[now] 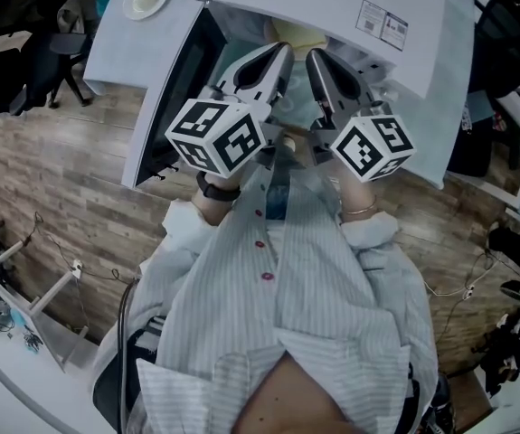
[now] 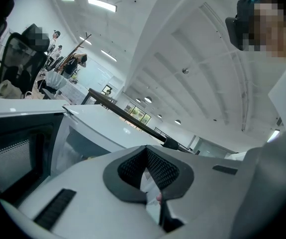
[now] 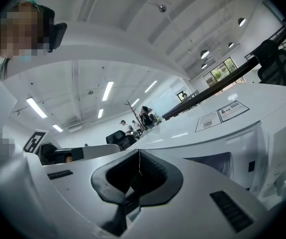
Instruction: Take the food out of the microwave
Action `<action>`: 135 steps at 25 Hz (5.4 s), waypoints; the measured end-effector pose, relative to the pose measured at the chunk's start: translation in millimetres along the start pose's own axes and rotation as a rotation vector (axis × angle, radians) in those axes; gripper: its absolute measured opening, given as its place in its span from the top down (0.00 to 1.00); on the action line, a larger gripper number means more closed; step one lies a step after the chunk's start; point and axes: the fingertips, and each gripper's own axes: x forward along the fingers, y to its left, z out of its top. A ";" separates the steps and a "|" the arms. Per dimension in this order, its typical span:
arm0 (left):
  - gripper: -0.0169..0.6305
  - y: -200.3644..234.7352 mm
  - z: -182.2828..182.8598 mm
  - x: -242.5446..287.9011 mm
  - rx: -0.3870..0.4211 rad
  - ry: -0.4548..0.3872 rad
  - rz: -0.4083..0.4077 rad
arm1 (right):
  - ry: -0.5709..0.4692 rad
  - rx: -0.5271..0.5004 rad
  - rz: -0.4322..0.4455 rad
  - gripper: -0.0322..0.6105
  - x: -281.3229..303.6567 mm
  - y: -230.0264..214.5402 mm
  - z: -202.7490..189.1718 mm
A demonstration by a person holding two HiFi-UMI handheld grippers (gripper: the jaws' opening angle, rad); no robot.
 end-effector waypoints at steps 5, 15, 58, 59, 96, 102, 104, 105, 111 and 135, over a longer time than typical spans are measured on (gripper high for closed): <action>0.96 11.0 9.5 12.6 -0.006 0.011 0.000 | -0.001 0.013 -0.008 0.90 14.9 -6.4 7.4; 0.96 28.2 5.1 27.2 -0.031 0.043 0.011 | 0.012 0.039 -0.030 0.90 25.5 -19.8 4.5; 0.92 147.9 -124.4 54.2 -0.233 0.256 0.192 | 0.164 0.263 -0.311 0.81 29.6 -131.8 -120.4; 0.89 150.1 -126.3 54.9 -0.237 0.261 0.197 | 0.168 0.271 -0.313 0.78 30.3 -133.2 -122.6; 0.85 161.2 -156.5 74.5 -0.358 0.385 0.171 | 0.191 0.508 -0.379 0.80 33.4 -152.2 -157.7; 0.85 158.9 -155.7 70.7 -0.337 0.393 0.157 | 0.178 0.509 -0.387 0.80 29.6 -148.7 -160.6; 0.85 158.9 -154.5 68.2 -0.326 0.390 0.156 | 0.171 0.489 -0.378 0.80 30.5 -146.7 -158.6; 0.85 158.5 -154.0 66.6 -0.323 0.388 0.155 | 0.167 0.485 -0.372 0.80 30.9 -144.6 -157.6; 0.85 151.5 -148.6 53.4 -0.302 0.366 0.174 | 0.166 0.477 -0.341 0.80 25.3 -132.0 -155.4; 0.85 67.7 -150.4 -38.1 -0.315 0.188 0.265 | 0.231 0.382 -0.138 0.80 -52.1 -60.3 -141.6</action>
